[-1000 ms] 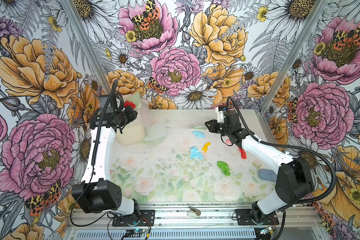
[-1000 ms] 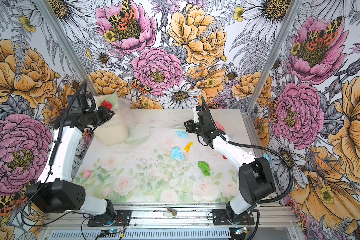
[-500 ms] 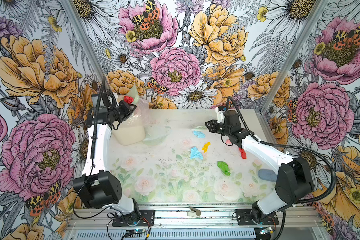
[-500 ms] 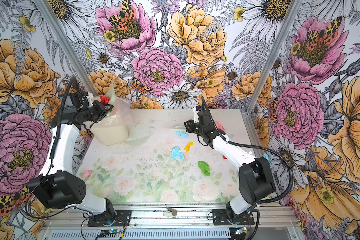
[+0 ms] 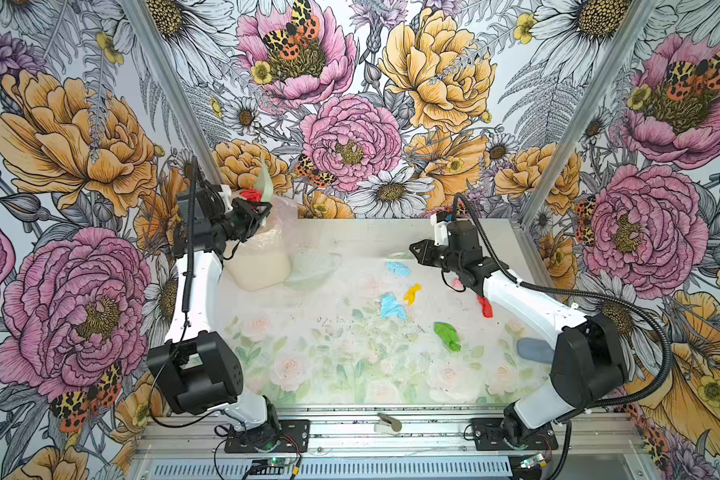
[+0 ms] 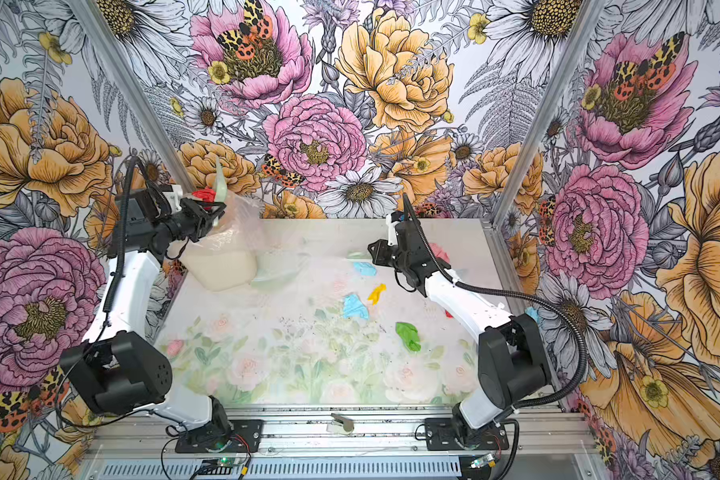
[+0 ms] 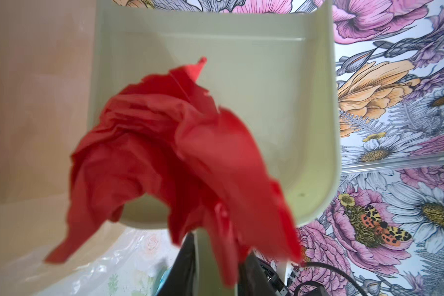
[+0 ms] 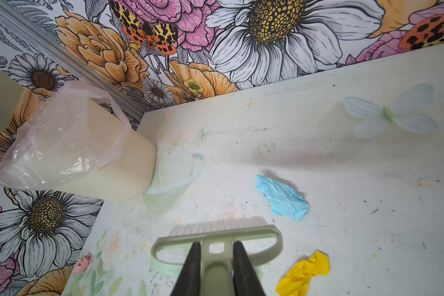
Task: Sweep away the paper scraps from the table
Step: 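Tilt the dustpan over the white bin with the left gripper to dump the red scrap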
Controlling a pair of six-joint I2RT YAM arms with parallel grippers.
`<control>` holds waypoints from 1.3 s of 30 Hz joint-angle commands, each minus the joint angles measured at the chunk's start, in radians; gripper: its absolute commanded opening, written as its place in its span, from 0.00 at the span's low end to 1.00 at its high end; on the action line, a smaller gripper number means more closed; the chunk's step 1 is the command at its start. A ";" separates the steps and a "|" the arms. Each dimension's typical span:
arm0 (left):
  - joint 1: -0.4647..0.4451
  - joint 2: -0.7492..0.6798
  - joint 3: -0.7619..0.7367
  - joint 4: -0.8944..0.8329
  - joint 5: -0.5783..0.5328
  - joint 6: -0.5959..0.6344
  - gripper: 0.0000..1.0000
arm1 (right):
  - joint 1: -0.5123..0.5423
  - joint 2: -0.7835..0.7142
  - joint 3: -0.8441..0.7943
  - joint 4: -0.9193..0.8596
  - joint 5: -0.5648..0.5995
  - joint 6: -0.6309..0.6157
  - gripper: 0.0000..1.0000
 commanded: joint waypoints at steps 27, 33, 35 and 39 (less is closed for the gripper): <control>0.059 0.008 -0.228 0.703 0.177 -0.557 0.00 | -0.006 -0.023 -0.006 0.011 -0.013 0.004 0.00; 0.055 -0.005 -0.241 0.719 0.176 -0.553 0.00 | -0.007 -0.028 -0.006 0.011 -0.008 0.001 0.00; 0.052 -0.011 -0.245 0.721 0.177 -0.547 0.00 | -0.007 -0.027 -0.006 0.011 -0.008 0.002 0.00; 0.041 -0.025 -0.249 0.730 0.179 -0.529 0.00 | -0.007 -0.027 -0.007 0.011 -0.007 0.002 0.00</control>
